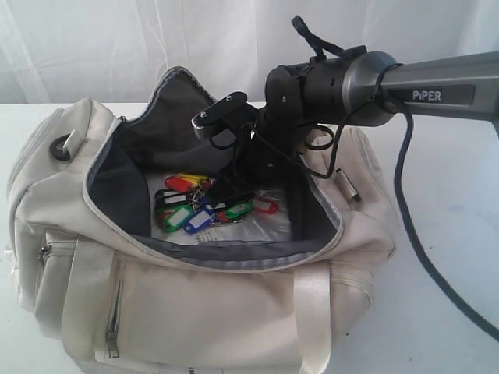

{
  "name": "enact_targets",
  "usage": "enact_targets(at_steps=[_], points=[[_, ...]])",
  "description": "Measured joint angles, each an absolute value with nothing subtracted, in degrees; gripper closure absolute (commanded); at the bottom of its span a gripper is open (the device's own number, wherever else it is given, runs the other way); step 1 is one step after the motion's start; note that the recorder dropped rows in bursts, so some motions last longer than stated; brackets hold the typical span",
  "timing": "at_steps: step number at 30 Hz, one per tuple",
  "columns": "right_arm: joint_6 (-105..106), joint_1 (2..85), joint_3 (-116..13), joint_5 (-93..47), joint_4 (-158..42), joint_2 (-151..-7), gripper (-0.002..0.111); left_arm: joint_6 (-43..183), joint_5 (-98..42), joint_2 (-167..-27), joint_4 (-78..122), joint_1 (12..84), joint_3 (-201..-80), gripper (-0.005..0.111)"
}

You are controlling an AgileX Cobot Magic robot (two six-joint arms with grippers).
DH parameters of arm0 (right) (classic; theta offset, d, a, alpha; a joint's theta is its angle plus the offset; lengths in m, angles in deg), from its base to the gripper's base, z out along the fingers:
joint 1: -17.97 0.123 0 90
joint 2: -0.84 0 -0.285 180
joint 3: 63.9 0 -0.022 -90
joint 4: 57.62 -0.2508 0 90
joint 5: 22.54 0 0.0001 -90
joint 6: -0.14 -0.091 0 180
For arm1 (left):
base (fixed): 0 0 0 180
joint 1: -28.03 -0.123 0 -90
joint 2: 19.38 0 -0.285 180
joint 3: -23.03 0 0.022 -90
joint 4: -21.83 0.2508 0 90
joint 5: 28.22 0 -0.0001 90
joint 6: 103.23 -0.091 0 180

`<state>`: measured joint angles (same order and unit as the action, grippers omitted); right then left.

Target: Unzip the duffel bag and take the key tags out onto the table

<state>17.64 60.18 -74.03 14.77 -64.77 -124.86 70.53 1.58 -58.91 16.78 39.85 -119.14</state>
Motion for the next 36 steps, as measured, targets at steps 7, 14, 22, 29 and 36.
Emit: enact_targets(at_steps=[7,14,22,29,36], points=[[17.64,61.30,-78.45,20.55,-71.87,-126.36,0.062,70.53,1.58,-58.91,16.78,39.85,-119.14,0.107],[17.53,61.52,-78.83,23.50,-73.80,-126.34,0.062,70.53,1.54,-58.91,16.69,39.85,-119.14,0.107],[15.66,61.52,-79.06,21.58,-73.38,-127.33,0.103,70.53,1.54,-58.91,16.55,39.85,-119.14,0.107],[15.66,61.13,-79.06,22.19,-73.58,-126.12,0.108,70.53,1.54,-58.91,16.55,39.85,-119.14,0.107],[15.32,60.54,-78.56,23.80,-72.66,-119.88,0.108,70.43,1.54,-58.91,16.55,39.85,-119.14,0.107]])
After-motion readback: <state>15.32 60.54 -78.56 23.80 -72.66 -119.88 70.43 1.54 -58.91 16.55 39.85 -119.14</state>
